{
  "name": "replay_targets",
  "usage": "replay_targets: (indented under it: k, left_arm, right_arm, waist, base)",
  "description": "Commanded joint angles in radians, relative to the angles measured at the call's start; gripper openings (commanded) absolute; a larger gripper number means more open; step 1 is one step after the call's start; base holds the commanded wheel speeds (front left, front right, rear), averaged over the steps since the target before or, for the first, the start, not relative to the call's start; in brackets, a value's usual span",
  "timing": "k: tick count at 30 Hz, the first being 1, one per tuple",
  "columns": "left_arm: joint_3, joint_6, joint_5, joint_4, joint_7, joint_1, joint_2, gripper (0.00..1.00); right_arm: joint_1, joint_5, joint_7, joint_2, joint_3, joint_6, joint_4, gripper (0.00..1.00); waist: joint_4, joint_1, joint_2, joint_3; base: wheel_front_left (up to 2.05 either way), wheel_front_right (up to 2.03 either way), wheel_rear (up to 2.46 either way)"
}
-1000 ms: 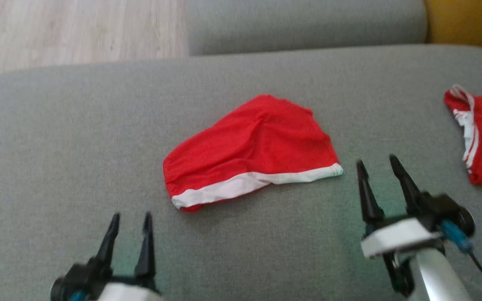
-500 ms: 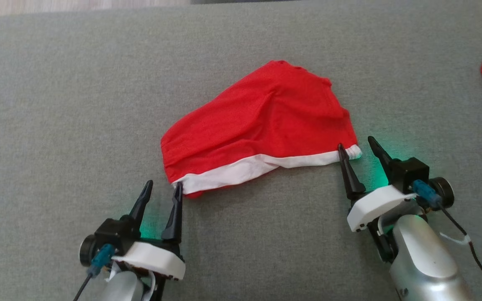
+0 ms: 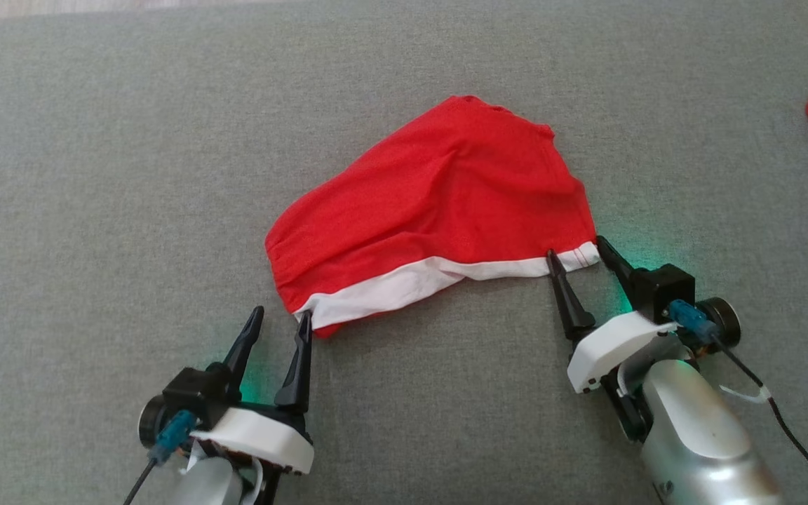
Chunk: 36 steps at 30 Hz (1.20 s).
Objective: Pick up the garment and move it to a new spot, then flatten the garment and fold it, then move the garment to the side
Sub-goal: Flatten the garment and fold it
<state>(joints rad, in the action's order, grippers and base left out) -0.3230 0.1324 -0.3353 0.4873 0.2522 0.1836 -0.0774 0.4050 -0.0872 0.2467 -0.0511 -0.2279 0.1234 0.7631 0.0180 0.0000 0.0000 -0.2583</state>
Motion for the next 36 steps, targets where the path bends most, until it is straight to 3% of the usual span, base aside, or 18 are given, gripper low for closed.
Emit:
replay_targets:
  k: [1, 24, 25, 27, 29, 31, 34, 35, 36]
  left_arm:
    - [0.021, -0.002, -0.012, -0.022, 0.010, 0.014, -0.015, 1.00]
    - [-0.145, -0.002, -0.124, -0.025, 0.010, 0.059, -0.033, 1.00]
    - [-0.150, -0.002, -0.127, -0.022, 0.010, 0.062, -0.032, 1.00]
    - [-0.168, -0.002, -0.136, -0.013, 0.010, 0.068, -0.031, 1.00]
    - [-0.179, -0.002, -0.141, -0.002, 0.010, 0.077, -0.031, 0.80]
    - [-0.187, -0.002, -0.146, 0.009, 0.010, 0.086, -0.030, 0.49]
    - [-0.190, -0.002, -0.150, 0.017, 0.010, 0.093, -0.028, 0.48]
    - [-0.190, -0.002, -0.151, 0.020, 0.010, 0.096, -0.028, 0.53]
    - [-0.190, -0.002, -0.152, 0.022, 0.010, 0.099, -0.027, 0.67]
  right_arm:
    - [0.013, -0.004, -0.005, 0.001, -0.033, 0.007, -0.005, 1.00]
    - [0.024, -0.039, -0.121, 0.001, -0.098, 0.007, -0.012, 0.97]
    - [0.024, -0.040, -0.125, 0.001, -0.100, 0.007, -0.013, 0.89]
    - [0.024, -0.045, -0.136, 0.001, -0.103, 0.007, -0.016, 0.47]
    - [0.026, -0.051, -0.144, 0.001, -0.104, 0.007, -0.019, 0.00]
    - [0.029, -0.059, -0.156, 0.001, -0.112, 0.007, -0.022, 0.00]
    - [0.032, -0.066, -0.159, 0.001, -0.112, 0.007, -0.028, 0.00]
    - [0.034, -0.069, -0.159, 0.001, -0.112, 0.007, -0.033, 0.00]
    - [0.036, -0.070, -0.157, 0.001, -0.110, 0.007, -0.038, 0.00]
  waist:
    - [-0.002, 0.0000, 0.0000, -0.003]
    - [-0.026, 0.0000, 0.0000, -0.011]
    - [-0.027, 0.0000, 0.0000, -0.012]
    - [-0.029, 0.0000, 0.0000, -0.015]
    - [-0.032, 0.0000, 0.0000, -0.018]
    - [-0.035, 0.0000, 0.0000, -0.021]
    - [-0.039, 0.0000, 0.0000, -0.022]
    - [-0.041, 0.0000, 0.0000, -0.024]
    - [-0.042, 0.0000, 0.0000, -0.024]
  base:
    - [0.00, 0.00, 0.00]
    - [0.00, 0.00, 0.00]
    - [0.00, 0.00, 0.00]
    - [0.00, 0.00, 0.00]
    - [0.00, 0.00, 0.00]
    - [0.00, 0.00, 0.00]
    - [0.00, 0.00, 0.00]
    - [0.00, 0.00, 0.00]
    - [0.00, 0.00, 0.00]
